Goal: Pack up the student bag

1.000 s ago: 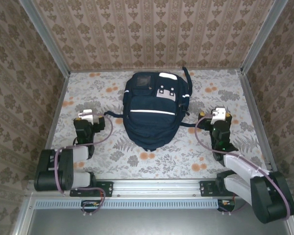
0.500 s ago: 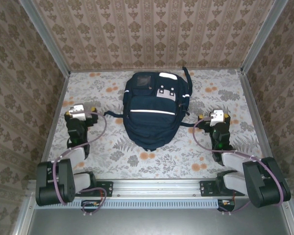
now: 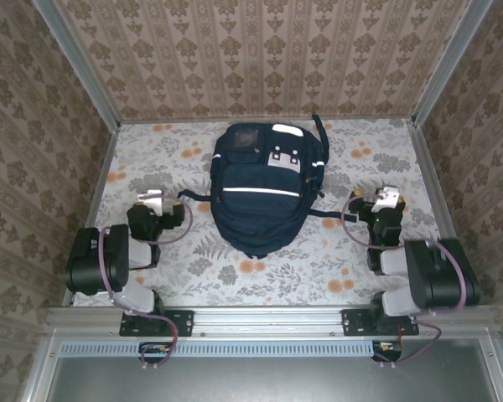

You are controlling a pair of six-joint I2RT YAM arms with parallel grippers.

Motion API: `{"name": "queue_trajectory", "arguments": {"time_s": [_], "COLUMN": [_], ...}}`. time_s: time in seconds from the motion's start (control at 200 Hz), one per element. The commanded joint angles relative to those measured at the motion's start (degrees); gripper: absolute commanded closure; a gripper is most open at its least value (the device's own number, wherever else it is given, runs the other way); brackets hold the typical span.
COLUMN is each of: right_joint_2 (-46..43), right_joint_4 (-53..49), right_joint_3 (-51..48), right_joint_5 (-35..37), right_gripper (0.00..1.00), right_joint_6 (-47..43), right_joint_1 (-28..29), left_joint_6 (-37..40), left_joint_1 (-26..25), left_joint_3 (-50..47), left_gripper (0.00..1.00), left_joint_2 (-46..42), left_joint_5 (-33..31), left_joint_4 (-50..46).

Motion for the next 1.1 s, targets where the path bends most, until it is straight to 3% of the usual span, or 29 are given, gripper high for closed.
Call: {"name": "queue_trajectory", "arguments": {"time_s": [0.0, 0.12, 0.32, 0.385, 0.47, 0.555, 0.62, 0.65, 0.685, 0.725, 1.095], "right_joint_2": [1.7, 1.25, 1.43, 1.02, 0.94, 1.09, 1.4, 1.22, 1.82, 1.4, 1.42], "right_joint_4": [2.06, -20.51, -17.29, -13.61, -5.64, -6.91, -17.27, -16.67, -17.63, -18.06, -18.13], "right_joint_3": [3.19, 14.78, 13.3, 11.0, 6.64, 7.77, 13.18, 12.77, 13.89, 13.6, 13.84], "right_joint_5": [-6.49, -1.45, -0.3, 4.11, 4.23, -4.43, -13.71, -11.54, -4.19, -2.82, -2.33], "right_gripper": [0.0, 0.0, 0.0, 0.0, 0.0, 0.0, 0.0, 0.0, 0.0, 0.0, 0.0], "right_joint_6": [-0.65, -1.4, -1.32, 0.4, 1.19, -1.87, -6.35, -4.34, -1.33, -1.72, -2.64], "right_joint_1": [1.1, 3.16, 3.28, 3.28, 2.87, 2.71, 2.98, 2.28, 2.24, 2.87, 3.71], "left_joint_6": [3.21, 0.25, -0.09, -0.49, -0.57, -0.33, 0.48, 0.4, 0.44, 0.37, 0.53], "left_joint_1": [-2.02, -0.7, -0.4, 0.0, -0.07, -0.71, -1.83, -1.75, -1.72, -1.66, -1.66], "left_joint_3": [5.38, 8.93, 8.81, 8.27, 7.89, 7.69, 8.77, 8.79, 8.78, 8.81, 8.7], "left_gripper": [0.0, 0.0, 0.0, 0.0, 0.0, 0.0, 0.0, 0.0, 0.0, 0.0, 0.0], "left_joint_2": [-1.62, -1.21, -1.15, -1.22, -1.36, -1.37, -1.21, -1.25, -1.22, -1.19, -1.26], "left_joint_5": [-2.27, -5.73, -5.29, -4.85, -5.75, -7.42, -8.79, -8.66, -8.51, -8.42, -8.31], "left_joint_4": [-3.51, -9.29, -9.13, -8.16, -7.53, -7.26, -9.12, -9.04, -9.02, -9.14, -8.97]}}
